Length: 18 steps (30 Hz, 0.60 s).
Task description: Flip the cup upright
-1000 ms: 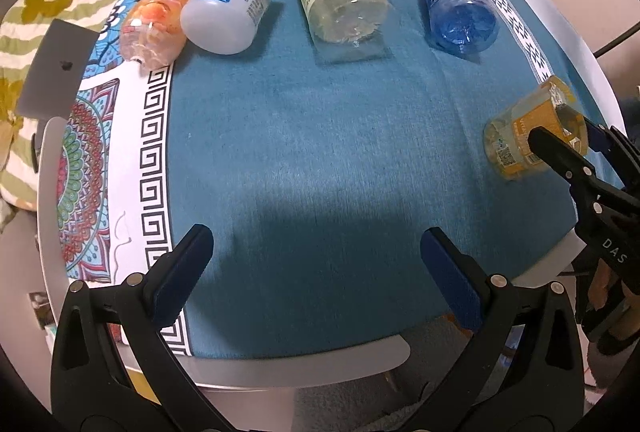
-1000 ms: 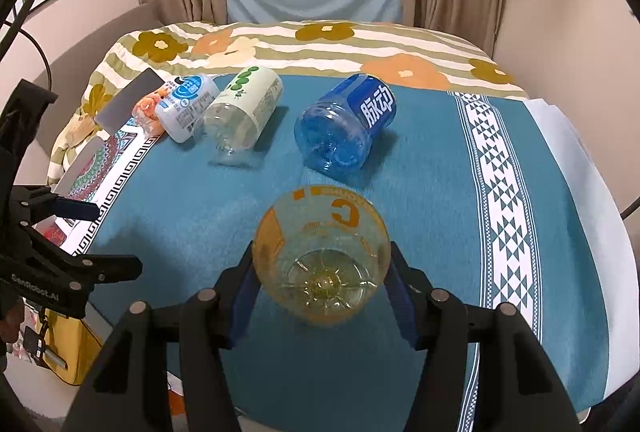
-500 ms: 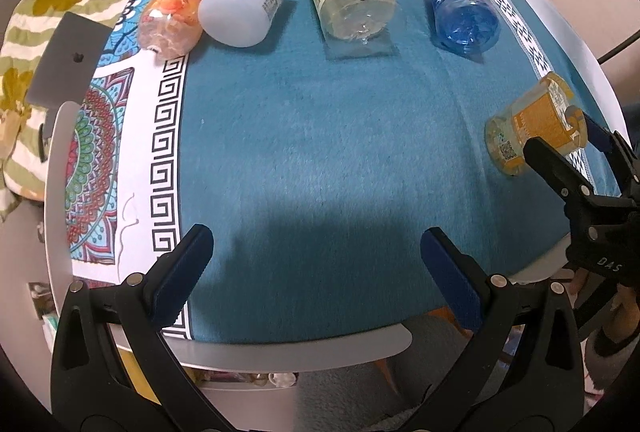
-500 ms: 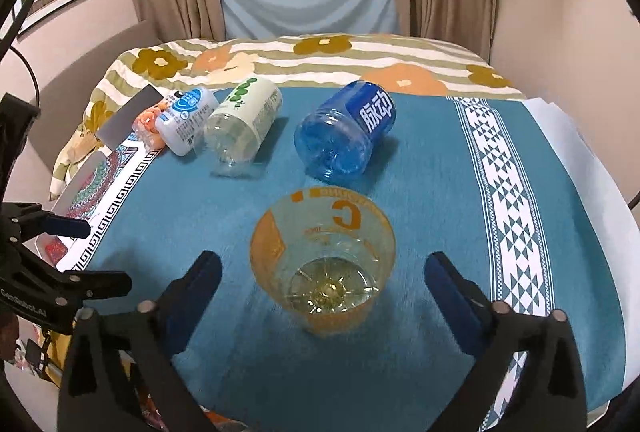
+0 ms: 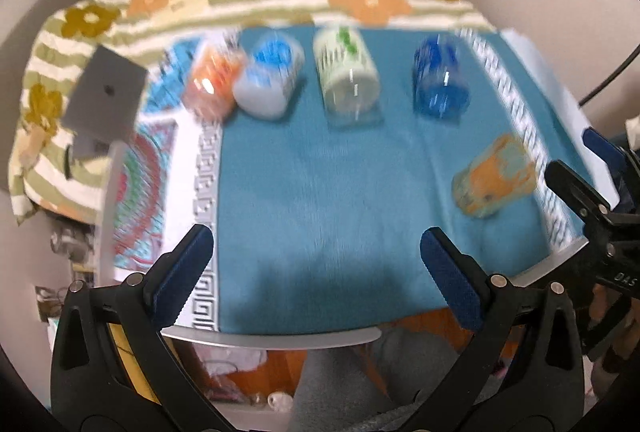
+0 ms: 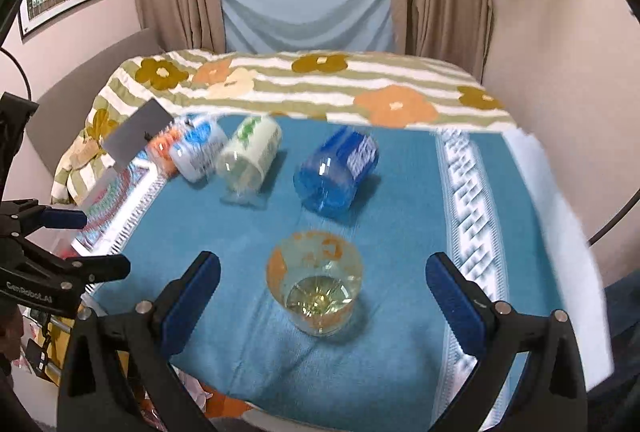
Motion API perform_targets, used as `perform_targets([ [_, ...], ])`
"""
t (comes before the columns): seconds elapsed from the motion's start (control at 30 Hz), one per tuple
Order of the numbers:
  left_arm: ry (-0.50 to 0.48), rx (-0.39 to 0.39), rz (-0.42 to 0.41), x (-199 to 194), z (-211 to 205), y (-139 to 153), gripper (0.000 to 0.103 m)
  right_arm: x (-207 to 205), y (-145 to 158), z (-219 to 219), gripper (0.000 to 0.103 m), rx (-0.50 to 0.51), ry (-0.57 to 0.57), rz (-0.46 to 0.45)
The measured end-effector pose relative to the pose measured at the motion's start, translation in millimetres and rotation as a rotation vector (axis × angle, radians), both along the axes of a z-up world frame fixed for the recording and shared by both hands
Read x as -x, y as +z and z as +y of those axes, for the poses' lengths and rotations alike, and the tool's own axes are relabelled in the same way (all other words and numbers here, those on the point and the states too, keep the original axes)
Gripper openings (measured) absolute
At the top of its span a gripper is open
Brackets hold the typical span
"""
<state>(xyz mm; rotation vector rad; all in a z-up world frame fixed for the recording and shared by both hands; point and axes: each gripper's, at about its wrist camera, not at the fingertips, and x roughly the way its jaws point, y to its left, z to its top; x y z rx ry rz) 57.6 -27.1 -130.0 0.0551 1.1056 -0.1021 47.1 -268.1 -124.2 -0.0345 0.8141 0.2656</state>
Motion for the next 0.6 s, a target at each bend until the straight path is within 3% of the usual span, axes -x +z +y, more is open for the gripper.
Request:
perform_targets([
  [0.37,0.084,0.023,-0.284,20,4,92,0.103,20,97,-21,0.102,0.019,-0.121,-0.091],
  [0.6,0.073,-0.011,-0.413,35,-5,116,0.103,24,116,-31,0.102,0.046,-0.198,-0.103],
])
